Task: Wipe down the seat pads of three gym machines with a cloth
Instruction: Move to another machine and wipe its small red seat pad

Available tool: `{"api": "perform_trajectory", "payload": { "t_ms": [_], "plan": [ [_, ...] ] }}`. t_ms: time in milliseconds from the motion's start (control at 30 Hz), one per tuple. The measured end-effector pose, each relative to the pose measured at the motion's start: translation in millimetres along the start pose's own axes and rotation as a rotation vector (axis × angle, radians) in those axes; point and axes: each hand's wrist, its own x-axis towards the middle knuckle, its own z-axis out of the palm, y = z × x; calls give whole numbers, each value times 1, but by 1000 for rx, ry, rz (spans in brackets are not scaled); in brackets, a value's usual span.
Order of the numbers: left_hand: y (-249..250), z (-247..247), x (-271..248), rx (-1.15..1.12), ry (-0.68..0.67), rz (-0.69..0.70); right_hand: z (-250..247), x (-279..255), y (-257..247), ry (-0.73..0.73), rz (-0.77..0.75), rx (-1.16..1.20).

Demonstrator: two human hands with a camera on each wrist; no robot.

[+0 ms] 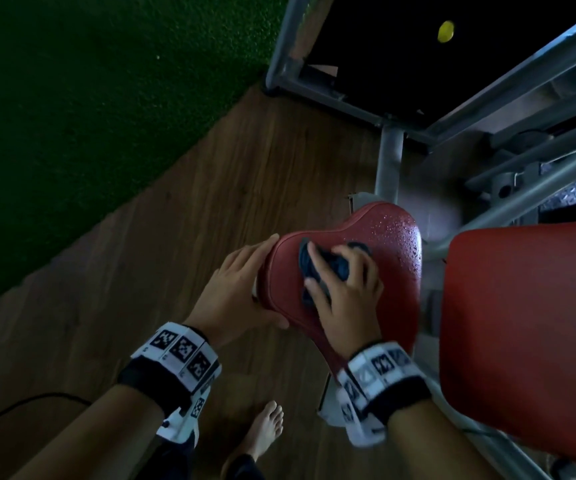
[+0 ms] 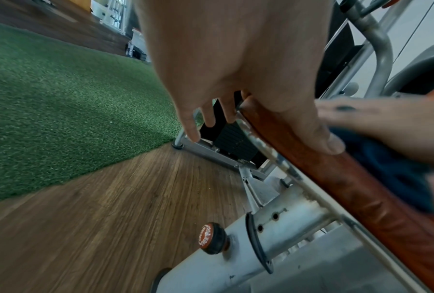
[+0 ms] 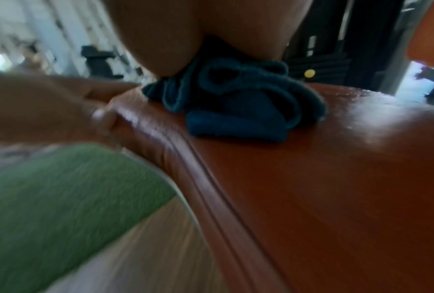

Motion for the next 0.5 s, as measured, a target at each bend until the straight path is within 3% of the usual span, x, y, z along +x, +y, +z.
{"api": "perform_trajectory", "payload": {
  "t_ms": [67, 167, 333, 500],
  "plan": [
    [-2, 0, 2, -25, 8, 15, 3, 27, -11, 19, 116, 46],
    [-9, 0, 7, -69, 3, -3, 3, 46, -28, 44, 120, 60],
    [-10, 2, 12, 105, 16, 10, 1, 13, -42, -29, -169, 0],
    [-4, 3, -4, 78, 64, -59, 14, -22, -16, -81, -391, -70]
  ]
}}
